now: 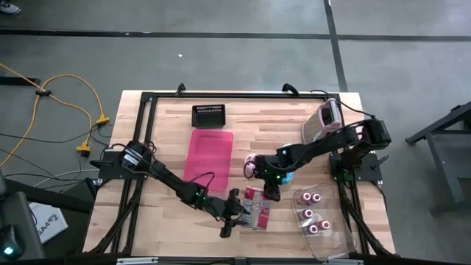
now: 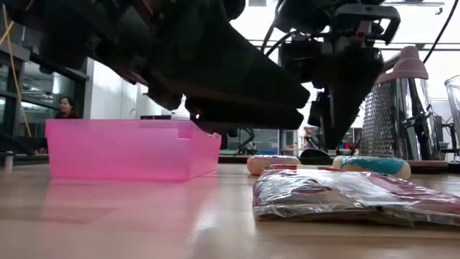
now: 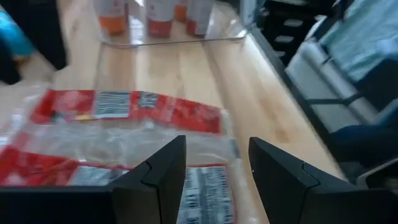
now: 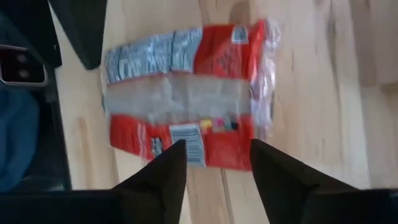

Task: Pick & Place Food Item
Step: Put the popcorn bag into the red bin

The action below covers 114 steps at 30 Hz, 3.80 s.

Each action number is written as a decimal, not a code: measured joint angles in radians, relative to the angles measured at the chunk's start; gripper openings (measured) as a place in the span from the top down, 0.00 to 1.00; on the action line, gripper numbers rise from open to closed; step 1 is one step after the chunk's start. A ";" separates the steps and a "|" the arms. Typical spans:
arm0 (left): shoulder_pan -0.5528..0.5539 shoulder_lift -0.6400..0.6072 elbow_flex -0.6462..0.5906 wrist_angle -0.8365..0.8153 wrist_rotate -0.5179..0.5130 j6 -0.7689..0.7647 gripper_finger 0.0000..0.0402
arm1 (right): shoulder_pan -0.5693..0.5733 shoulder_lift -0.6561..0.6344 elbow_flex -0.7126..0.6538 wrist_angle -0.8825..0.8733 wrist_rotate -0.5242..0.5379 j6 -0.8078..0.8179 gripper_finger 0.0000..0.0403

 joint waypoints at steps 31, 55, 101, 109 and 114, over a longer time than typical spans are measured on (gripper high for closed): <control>-0.021 0.078 0.089 -0.111 -0.060 0.063 0.58 | -0.005 0.006 0.002 0.011 0.079 -0.031 0.39; -0.008 0.111 0.092 -0.152 -0.078 0.023 0.58 | -0.006 0.122 0.002 0.059 -0.022 -0.010 0.39; -0.013 0.113 0.090 -0.176 -0.133 0.044 0.58 | 0.023 0.139 0.002 0.199 -0.222 0.155 0.39; -0.012 0.113 0.089 -0.176 -0.136 0.044 0.58 | 0.031 0.140 0.002 0.232 -0.267 0.178 0.40; -0.010 0.113 0.089 -0.176 -0.139 0.044 0.58 | 0.031 0.140 0.002 0.227 -0.248 0.176 0.41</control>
